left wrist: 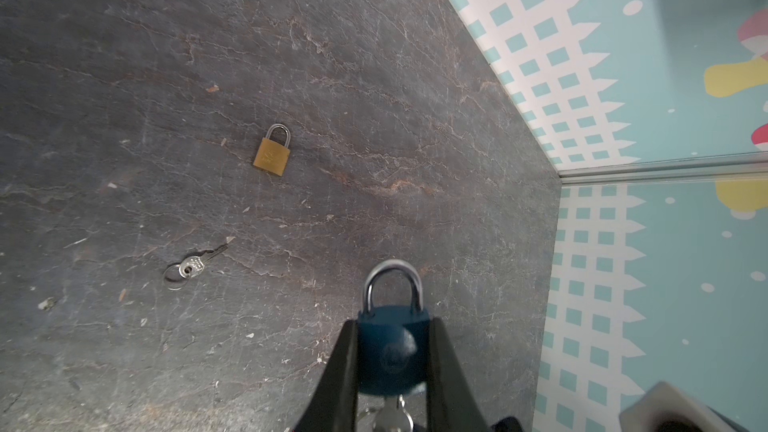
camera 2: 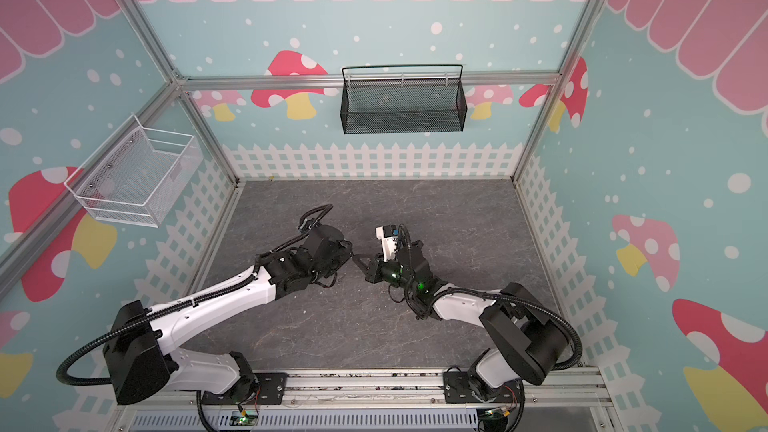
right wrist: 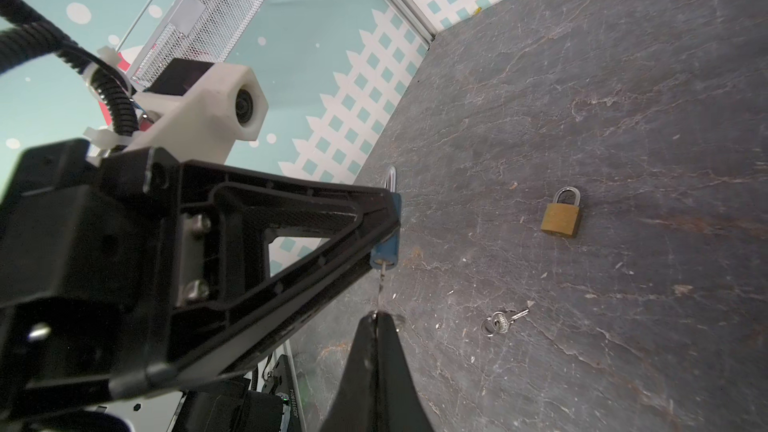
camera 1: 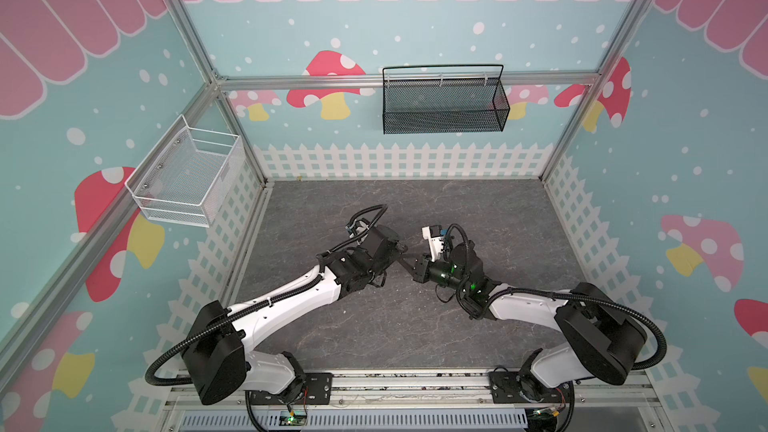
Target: Unlock with the key
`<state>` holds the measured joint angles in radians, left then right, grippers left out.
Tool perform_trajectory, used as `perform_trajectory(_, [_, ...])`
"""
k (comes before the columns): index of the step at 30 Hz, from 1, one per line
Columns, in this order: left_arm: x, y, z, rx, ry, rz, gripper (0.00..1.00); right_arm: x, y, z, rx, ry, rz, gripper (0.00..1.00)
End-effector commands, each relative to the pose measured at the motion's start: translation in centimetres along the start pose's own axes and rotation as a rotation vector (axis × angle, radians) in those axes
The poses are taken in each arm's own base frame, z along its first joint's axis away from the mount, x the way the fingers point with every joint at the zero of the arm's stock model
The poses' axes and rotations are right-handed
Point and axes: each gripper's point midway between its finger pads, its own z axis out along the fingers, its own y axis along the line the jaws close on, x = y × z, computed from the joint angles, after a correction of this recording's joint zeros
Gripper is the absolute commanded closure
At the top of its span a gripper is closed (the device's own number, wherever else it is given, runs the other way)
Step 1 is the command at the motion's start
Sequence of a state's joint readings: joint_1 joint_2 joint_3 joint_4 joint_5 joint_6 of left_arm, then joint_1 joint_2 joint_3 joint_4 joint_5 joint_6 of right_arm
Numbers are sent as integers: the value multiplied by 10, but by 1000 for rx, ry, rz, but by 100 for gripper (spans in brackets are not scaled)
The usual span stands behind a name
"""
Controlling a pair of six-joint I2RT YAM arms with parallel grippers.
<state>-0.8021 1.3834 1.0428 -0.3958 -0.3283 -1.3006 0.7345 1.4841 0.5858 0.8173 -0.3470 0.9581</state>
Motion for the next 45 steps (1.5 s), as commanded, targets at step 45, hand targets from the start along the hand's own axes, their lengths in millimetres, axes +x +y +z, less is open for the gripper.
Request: perform_trajectory(45, [-7, -26, -15, 55, -62, -14, 100, -14, 17, -11, 108, -12, 126, 79])
